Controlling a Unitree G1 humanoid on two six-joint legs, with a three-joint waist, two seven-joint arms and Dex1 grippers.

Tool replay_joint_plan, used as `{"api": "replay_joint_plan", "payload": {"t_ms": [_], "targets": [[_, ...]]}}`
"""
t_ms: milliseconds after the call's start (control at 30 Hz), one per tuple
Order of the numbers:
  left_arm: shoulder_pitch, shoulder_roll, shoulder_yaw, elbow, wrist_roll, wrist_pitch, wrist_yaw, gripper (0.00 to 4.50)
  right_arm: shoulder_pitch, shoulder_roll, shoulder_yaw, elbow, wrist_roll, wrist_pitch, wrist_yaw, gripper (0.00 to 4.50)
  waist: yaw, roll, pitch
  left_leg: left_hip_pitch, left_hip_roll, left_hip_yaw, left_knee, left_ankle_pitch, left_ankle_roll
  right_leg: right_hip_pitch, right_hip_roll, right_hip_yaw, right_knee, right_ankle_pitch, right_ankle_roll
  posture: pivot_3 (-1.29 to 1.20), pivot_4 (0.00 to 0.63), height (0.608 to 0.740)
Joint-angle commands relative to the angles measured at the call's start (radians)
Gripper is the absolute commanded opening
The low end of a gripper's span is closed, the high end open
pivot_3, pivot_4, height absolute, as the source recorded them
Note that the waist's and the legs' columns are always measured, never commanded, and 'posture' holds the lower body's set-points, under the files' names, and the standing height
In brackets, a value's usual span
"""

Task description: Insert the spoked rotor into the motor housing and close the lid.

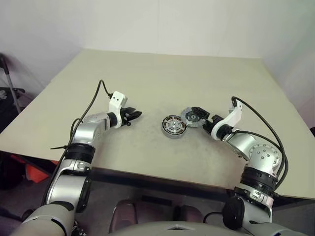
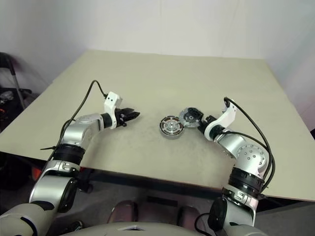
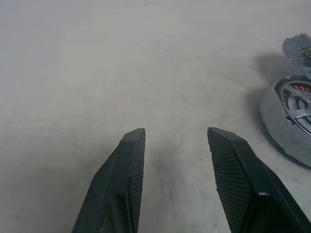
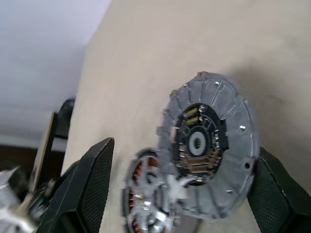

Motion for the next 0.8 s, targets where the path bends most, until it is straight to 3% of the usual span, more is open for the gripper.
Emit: {"api": "replay_joint_plan", "payload": {"t_ms": [33,467,667,800], "targets": [[-0.019,0.005,0.007,-0.016,0.001,-0.02,0.005,2.17,-0.029,-0.013,0.027,-0.066,0.061,0.028,-0.009,4.47,0.0,0.0,0.0,-0.001,0.0,0.0,0.0,-0.001,0.001,-0.001,0.0,0.0,0.0,0.0,0.0,0.0,0.0,0.74],[-0.052,0.01,0.011,0.06,0.018,-0.057,0.017,2.17,-0.012,-0.026,0.136,-0.233,0.223,0.147,-0.092,4.47,0.003,0.0,0.0,-0.002,0.0,0.0,0.001,-0.001,0.002,0.0,0.0,0.0,0.0,-0.002,0.002,0.0,0.0,0.74],[-0.055,0.009,0.011,0.065,0.023,-0.061,0.015,2.17,0.014,-0.055,0.179,-0.231,0.208,0.122,-0.081,4.47,0.004,0.0,0.0,-0.003,0.0,0.0,0.001,-0.001,0.002,0.0,-0.001,-0.001,0.0,-0.002,0.002,0.0,0.0,0.74],[-0.058,0.009,0.012,0.07,0.026,-0.065,0.012,2.17,0.024,-0.16,0.277,-0.285,0.094,0.048,0.049,4.47,0.007,0.0,0.0,-0.003,-0.001,0.0,0.001,-0.001,0.002,0.0,-0.001,-0.001,0.0,-0.002,0.002,0.0,0.0,0.74]]}}
